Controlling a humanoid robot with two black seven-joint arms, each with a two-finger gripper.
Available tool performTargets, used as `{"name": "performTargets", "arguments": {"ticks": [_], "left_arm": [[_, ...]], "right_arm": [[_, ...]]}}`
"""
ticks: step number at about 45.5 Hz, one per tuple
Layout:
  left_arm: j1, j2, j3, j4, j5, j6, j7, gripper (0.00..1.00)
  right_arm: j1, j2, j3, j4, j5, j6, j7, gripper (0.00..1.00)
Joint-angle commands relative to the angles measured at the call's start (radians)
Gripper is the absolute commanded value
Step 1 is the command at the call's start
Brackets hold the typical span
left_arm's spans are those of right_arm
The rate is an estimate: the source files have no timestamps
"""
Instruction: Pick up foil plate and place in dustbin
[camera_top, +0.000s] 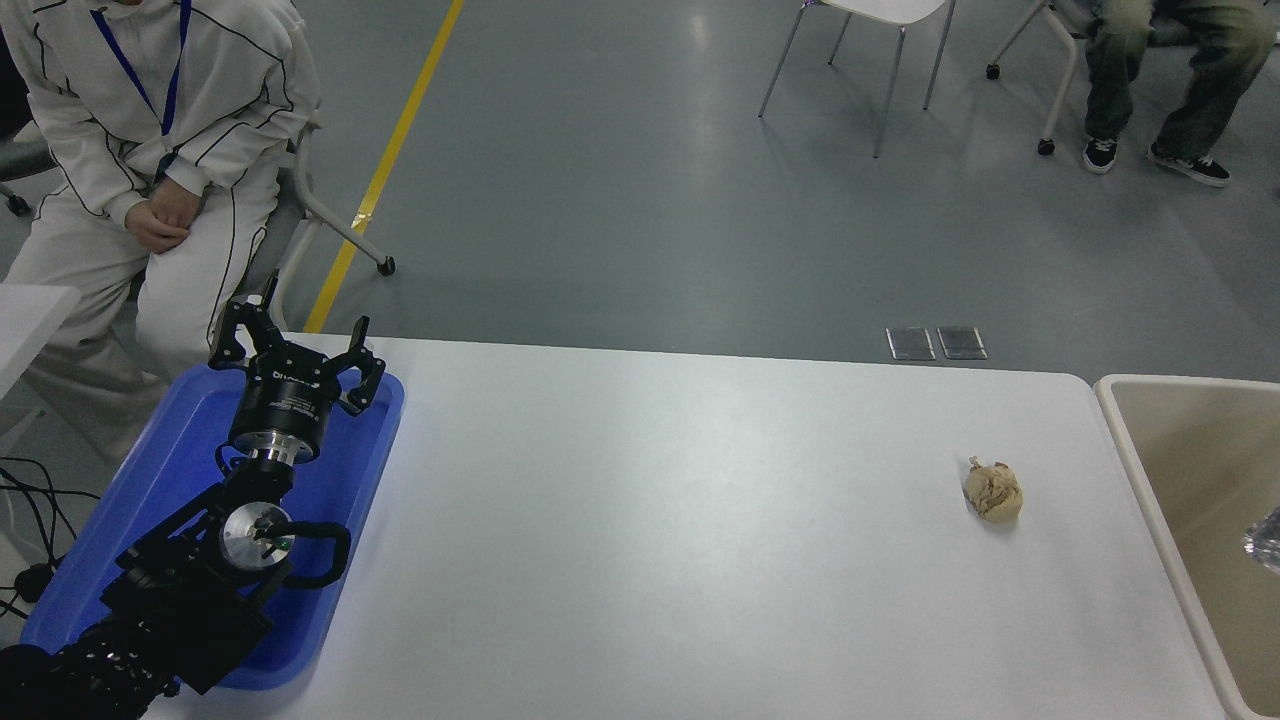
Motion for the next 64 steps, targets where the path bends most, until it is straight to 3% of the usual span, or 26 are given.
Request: {"name": "performTargets", "arguments": {"ticks": [1, 24, 28, 36, 42, 52, 64], "left_arm": [[0.0, 0.0, 0.0, 0.0, 0.0, 0.0, 0.0, 1.0], [0.0, 0.0, 0.0, 0.0, 0.0, 0.0, 0.0, 1.0], [0.0, 0.0, 0.0, 0.0, -0.001, 0.0, 0.0, 1.0], [0.0, 0.0, 0.0, 0.0, -0.001, 0.0, 0.0, 1.0], [0.0, 0.0, 0.002, 0.0, 0.0, 0.0, 0.0, 1.0], [-0.002, 0.0, 0.0, 0.0, 0.0, 0.0, 0.002, 1.0], [-0.002, 0.0, 0.0, -0.001, 0.0, 0.0, 0.002, 1.0]], "right_arm": [[-0.018, 0.029, -0.002, -0.003, 0.003, -0.159, -0.001, 0.77], [-0.025, 0.041, -0.003, 0.014, -0.002, -0.18, -0.001, 0.89], [-0.017, 0.037, 0.001, 0.014, -0.002, -0.18, -0.001, 0.98], [-0.015, 0.04, -0.005, 0.027, -0.016, -0.177, 0.0, 1.0], [0.056, 0.008, -0.012, 0.178, -0.017, -0.174, -0.003, 1.0], [0.192, -0.188, -0.031, 0.545, -0.054, -0.166, -0.003, 1.0], [0.371, -0.209, -0.248, 0.746, -0.053, -0.162, -0.003, 1.0]]}}
